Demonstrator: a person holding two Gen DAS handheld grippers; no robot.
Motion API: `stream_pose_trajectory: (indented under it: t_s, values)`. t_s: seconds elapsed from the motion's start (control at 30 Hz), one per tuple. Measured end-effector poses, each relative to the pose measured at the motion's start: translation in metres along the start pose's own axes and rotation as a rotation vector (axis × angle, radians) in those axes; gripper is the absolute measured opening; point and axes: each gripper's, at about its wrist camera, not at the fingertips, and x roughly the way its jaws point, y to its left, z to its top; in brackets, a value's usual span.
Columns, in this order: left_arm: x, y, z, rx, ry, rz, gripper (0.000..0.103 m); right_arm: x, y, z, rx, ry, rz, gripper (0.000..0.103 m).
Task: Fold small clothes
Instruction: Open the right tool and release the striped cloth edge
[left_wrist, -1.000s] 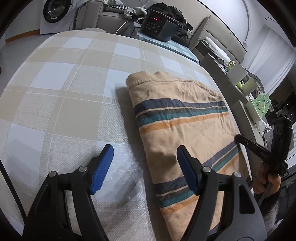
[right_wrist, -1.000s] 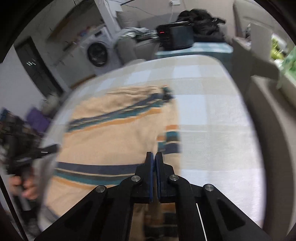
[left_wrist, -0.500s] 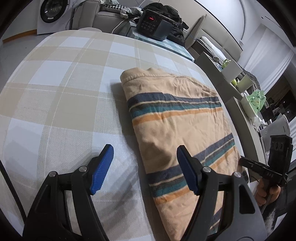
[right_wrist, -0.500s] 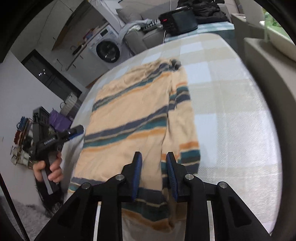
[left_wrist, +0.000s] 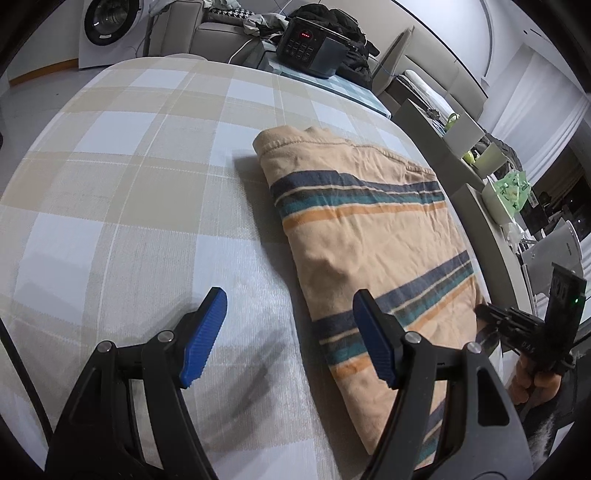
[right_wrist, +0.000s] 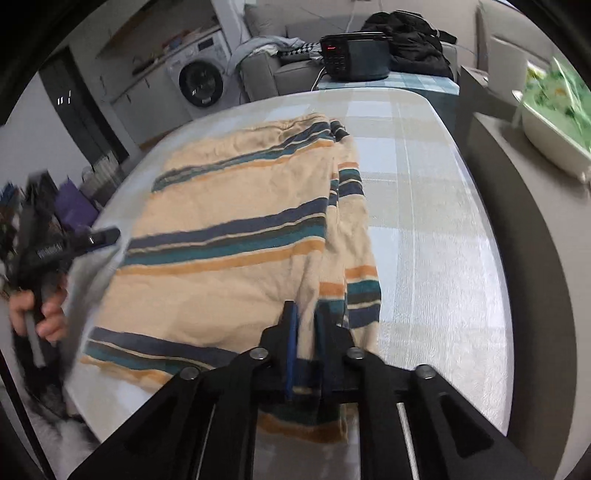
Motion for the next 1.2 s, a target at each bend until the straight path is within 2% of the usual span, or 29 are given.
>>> stream_pose_trajectory:
  t_s: [0.07, 0.2, 0.4, 0.57, 0.63, 0.67, 0.7, 0.77, 0.83, 0.97, 1.0, 1.07, 1.13, 1.17, 1.2]
  values:
    - [-0.005, -0.002, -0.005, 0.009, 0.006, -0.005, 0.068, -0.011, -0.007, -0.005, 0.026, -0.021, 0.055, 0.026]
    - [-0.017, -0.011, -0.02, 0.035, 0.03, -0.046, 0.068, -0.023, -0.021, -0.021, 0.058, -0.021, 0.181, 0.028]
    - [-0.018, -0.039, -0.059, 0.171, 0.141, -0.109, 0.068, -0.03, -0.02, -0.038, 0.004, -0.028, 0.216, 0.032]
    - [-0.015, -0.051, -0.08, 0.24, 0.175, -0.107, 0.068, -0.021, -0.014, -0.043, -0.078, -0.017, 0.194, 0.032]
    - [-0.016, -0.055, -0.085, 0.271, 0.165, -0.09, 0.069, -0.019, -0.012, -0.043, -0.109, -0.028, 0.172, 0.02]
    - [-0.015, -0.057, -0.086, 0.289, 0.165, -0.08, 0.069, -0.018, -0.011, -0.043, -0.125, -0.027, 0.152, 0.009]
    - [-0.015, -0.06, -0.089, 0.307, 0.162, -0.064, 0.069, -0.018, -0.011, -0.042, -0.138, -0.022, 0.137, 0.006]
    - [-0.014, -0.062, -0.089, 0.334, 0.159, -0.045, 0.07, -0.029, -0.012, -0.044, -0.149, -0.052, 0.153, 0.004]
    - [-0.012, -0.065, -0.091, 0.367, 0.155, -0.013, 0.071, -0.035, -0.017, -0.043, -0.14, -0.061, 0.124, 0.003]
    - [-0.011, -0.071, -0.096, 0.417, 0.147, 0.03, 0.073, -0.02, -0.025, -0.05, -0.115, 0.024, 0.005, 0.002]
    - [-0.011, -0.071, -0.096, 0.421, 0.146, 0.036, 0.073, -0.021, -0.028, -0.051, -0.099, 0.018, 0.023, 0.002]
    - [-0.011, -0.069, -0.095, 0.408, 0.148, 0.027, 0.073, -0.031, -0.035, -0.051, -0.052, -0.033, 0.078, 0.005]
    - [-0.013, -0.067, -0.092, 0.38, 0.158, -0.005, 0.073, -0.041, -0.04, -0.049, -0.01, -0.077, 0.128, 0.013]
    - [-0.013, -0.066, -0.091, 0.364, 0.164, -0.025, 0.073, -0.046, -0.043, -0.047, 0.019, -0.104, 0.168, 0.022]
    - [-0.015, -0.064, -0.089, 0.338, 0.169, -0.068, 0.073, -0.049, -0.043, -0.046, 0.035, -0.115, 0.186, 0.027]
